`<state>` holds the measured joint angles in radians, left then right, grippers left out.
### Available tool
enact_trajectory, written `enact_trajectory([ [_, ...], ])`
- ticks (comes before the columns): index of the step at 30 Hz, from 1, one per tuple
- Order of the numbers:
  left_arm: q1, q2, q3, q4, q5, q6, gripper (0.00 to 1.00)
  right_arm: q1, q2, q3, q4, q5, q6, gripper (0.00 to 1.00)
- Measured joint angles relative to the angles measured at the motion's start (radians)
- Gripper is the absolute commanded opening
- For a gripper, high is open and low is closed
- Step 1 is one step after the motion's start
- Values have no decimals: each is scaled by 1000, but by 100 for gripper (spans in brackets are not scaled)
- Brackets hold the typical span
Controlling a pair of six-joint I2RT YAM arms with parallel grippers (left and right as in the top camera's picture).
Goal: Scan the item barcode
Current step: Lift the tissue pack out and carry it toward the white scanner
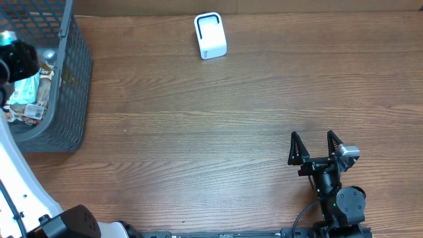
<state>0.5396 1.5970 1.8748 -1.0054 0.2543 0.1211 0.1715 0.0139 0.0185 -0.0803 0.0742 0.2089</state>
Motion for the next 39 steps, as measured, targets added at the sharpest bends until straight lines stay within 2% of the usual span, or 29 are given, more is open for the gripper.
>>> enact_trajectory([
  [8, -171, -3, 0, -36, -17, -26, 40, 0, 0, 0, 0, 0, 0, 100],
  [27, -661, 8, 0, -73, -201, -141, 39, 0, 0, 0, 0, 0, 0, 100],
  [39, -874, 229, 0, -68, -237, -308, 45, 0, 0, 0, 0, 0, 0, 100],
])
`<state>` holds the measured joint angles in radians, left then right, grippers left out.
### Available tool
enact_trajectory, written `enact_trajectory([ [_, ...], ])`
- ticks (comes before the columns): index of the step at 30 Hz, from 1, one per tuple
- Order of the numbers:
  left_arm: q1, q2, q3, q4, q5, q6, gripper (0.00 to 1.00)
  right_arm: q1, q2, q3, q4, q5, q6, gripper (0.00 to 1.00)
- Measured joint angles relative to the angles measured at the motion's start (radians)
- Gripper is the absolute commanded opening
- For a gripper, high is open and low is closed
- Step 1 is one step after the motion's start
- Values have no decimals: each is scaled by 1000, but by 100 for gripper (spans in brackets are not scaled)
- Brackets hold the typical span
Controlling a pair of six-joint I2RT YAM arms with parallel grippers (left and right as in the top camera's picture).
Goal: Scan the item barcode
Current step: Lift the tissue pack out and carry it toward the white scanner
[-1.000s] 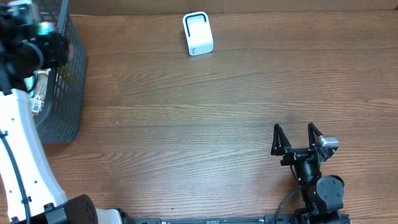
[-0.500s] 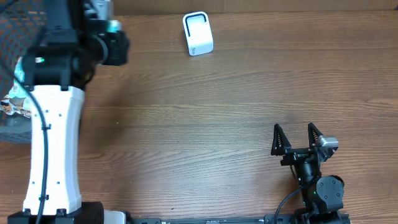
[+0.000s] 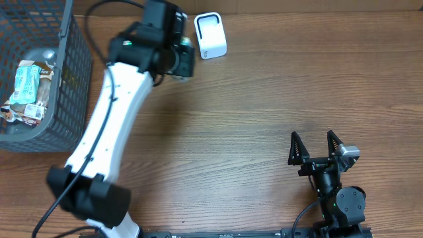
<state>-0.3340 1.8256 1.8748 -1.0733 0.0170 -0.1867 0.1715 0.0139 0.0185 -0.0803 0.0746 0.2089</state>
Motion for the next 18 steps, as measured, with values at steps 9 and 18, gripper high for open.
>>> enact_trajectory([
  [9, -135, 165, 0, 67, -15, -150, 49, 0, 0, 0, 0, 0, 0, 100],
  [18, -296, 304, 0, 159, -53, -242, 52, 0, 0, 0, 0, 0, 0, 100],
])
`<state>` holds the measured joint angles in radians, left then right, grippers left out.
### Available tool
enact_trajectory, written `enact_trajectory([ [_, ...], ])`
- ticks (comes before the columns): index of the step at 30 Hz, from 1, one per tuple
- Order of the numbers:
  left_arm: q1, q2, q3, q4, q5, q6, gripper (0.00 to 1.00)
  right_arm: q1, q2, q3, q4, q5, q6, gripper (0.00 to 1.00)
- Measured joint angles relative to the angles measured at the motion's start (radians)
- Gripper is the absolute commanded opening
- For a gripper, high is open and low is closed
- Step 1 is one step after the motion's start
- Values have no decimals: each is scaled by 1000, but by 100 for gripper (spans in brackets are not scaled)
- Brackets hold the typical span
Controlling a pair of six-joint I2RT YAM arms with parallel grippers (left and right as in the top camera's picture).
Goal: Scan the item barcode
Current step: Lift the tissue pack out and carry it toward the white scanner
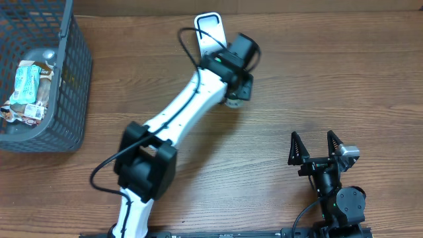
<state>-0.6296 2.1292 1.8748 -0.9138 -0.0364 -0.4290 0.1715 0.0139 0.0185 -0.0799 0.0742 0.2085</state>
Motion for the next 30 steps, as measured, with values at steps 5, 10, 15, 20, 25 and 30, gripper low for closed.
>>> enact_trajectory([
  [5, -69, 43, 0, 2, -21, -50, 52, 0, 0, 0, 0, 0, 0, 100],
  [10, -120, 52, 0, 1, -29, -97, 54, 0, 0, 0, -1, 0, 0, 100],
  [15, -157, 52, 0, -3, -29, -121, 54, 0, 0, 0, 0, 0, 0, 100],
  [20, -190, 52, 0, -4, -33, -147, 55, 0, 0, 0, 0, 0, 1, 100],
  [25, -219, 52, 0, -5, -49, -188, 57, 0, 0, 0, 0, 0, 0, 100],
  [30, -232, 52, 0, -6, -55, -224, 54, 0, 0, 0, 0, 0, 0, 100],
])
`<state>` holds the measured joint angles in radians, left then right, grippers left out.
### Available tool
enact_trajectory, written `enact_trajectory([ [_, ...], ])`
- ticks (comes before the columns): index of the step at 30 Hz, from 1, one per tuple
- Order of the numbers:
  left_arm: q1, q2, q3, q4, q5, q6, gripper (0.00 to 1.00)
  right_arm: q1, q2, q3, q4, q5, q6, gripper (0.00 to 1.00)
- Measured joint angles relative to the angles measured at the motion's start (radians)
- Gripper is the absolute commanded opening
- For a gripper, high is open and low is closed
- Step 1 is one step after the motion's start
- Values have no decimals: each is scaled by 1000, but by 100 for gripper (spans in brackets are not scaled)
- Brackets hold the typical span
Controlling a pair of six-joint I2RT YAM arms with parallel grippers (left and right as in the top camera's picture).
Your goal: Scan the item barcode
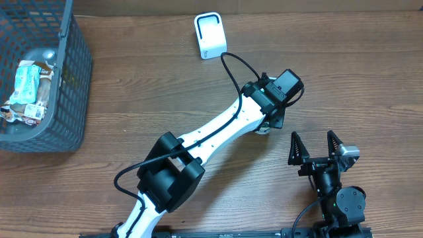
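Note:
The white barcode scanner (210, 36) stands at the table's far edge, near the middle. My left arm reaches across to the right, and its gripper (267, 123) is mostly hidden under the wrist camera. A small silvery item (263, 129) peeks out beneath it, held in the fingers. This item is well to the right of and nearer than the scanner, just beyond my right gripper (316, 147). The right gripper rests open and empty near the front right.
A dark wire basket (76, 79) stands at the far left, holding a pale blue snack packet (28, 80) and other items. The left arm's white links stretch diagonally from the front centre toward the right.
My left gripper has moved with the silvery item from just below and right of the scanner to a spot further right and nearer, close to the right gripper. The right arm has not moved.
My left gripper was first at the basket on the far left. Then it was beside the scanner's left side with a silvery item. Then it was just past the scanner on the right, and now it is further right, near the right gripper.

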<state>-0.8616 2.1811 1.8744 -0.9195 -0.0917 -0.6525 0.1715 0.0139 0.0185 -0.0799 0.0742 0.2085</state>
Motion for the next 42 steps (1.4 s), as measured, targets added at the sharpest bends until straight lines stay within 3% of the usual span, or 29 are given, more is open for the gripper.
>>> enact_trajectory([
  [42, -3, 0, -69, 3, -47, -30, 57, 0, 0, 0, 0, 0, 0, 100],
])
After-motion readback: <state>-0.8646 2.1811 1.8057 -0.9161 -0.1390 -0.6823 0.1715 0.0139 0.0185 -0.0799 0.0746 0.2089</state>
